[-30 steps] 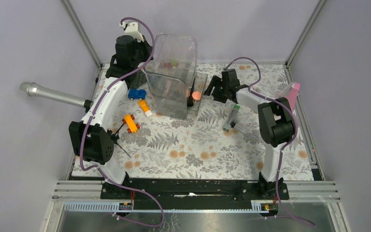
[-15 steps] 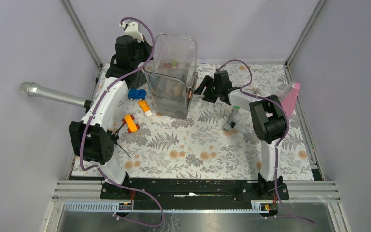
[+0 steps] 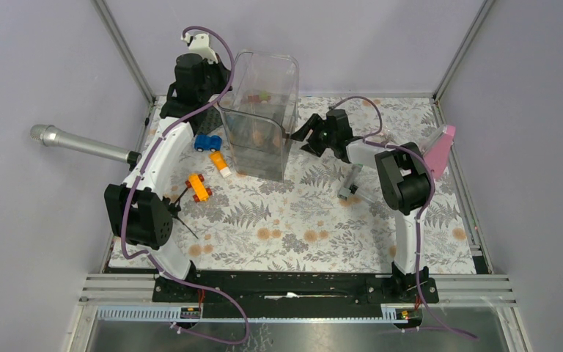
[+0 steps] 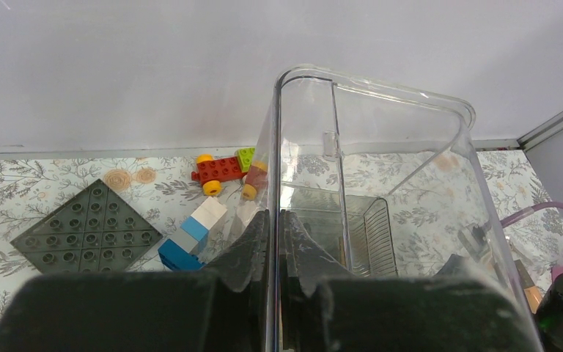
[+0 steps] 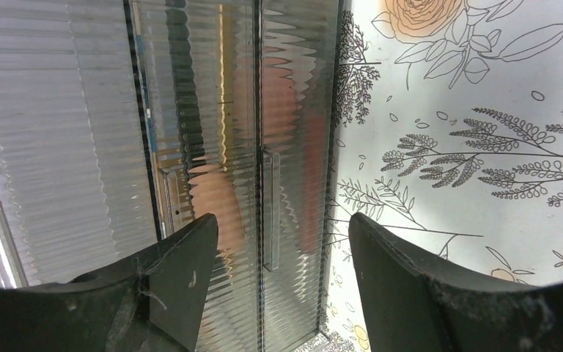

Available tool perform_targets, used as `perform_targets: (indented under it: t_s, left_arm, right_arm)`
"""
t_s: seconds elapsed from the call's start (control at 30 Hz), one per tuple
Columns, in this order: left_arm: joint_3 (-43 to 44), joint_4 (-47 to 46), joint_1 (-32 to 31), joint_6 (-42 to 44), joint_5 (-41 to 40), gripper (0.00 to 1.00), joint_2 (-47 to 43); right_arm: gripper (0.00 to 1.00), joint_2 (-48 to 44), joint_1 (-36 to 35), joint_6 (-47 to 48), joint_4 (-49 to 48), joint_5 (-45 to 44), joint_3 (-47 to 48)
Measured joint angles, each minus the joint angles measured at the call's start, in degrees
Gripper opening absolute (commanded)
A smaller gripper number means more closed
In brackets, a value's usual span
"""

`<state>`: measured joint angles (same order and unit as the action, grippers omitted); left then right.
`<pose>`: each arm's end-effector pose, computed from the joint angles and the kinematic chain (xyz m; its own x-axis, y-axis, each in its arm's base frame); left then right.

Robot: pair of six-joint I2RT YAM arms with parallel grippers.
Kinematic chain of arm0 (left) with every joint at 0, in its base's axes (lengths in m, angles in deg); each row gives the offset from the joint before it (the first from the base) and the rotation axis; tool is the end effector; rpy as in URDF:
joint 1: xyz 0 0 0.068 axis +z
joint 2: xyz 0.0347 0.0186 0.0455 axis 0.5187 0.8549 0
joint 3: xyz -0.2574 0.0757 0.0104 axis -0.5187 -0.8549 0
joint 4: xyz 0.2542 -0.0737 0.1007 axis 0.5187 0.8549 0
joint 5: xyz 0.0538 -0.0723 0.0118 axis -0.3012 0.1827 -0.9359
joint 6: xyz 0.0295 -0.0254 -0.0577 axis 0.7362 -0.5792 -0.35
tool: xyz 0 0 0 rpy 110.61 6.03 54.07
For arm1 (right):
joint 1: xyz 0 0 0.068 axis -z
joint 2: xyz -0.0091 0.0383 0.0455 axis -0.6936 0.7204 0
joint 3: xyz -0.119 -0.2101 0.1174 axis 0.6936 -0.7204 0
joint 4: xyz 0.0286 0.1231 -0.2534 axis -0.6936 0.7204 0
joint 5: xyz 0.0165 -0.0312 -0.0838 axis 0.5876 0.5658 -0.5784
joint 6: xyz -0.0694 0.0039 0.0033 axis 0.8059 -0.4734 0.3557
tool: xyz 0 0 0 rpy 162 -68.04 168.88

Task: Organize the makeup
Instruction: Close the drawer in the storage box, then open the drawer in the storage box.

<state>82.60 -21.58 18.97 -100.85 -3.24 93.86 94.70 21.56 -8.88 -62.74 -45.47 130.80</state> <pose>0.4357 -0.0981 0.3970 -0.2374 -0.2101 -0.9484 0.2134 0.9412 -0.2620 0.4603 0.2089 0.1353 -0.7482 0.5161 -0.4169 -0.0397 0.5924 0.8047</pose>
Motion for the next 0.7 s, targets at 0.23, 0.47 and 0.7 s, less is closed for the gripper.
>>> perform_targets:
  t_s: [0.23,0.47,0.7]
  left_arm:
    - [0.0,0.0,0.0,0.0,0.0,0.06,0.0]
    - [0.0,0.0,0.0,0.0,0.0,0.06,0.0]
    - [0.0,0.0,0.0,0.0,0.0,0.06,0.0]
  right_arm:
    - [0.45,0.0,-0.7,-1.0,-1.9,-2.2,-3.0]
    - [0.50,0.2,-0.8,-4.1,-6.6,-2.3,-6.3]
    - [0.52,0.4,-0.8,-7.3,-16.8,-1.5,-9.9]
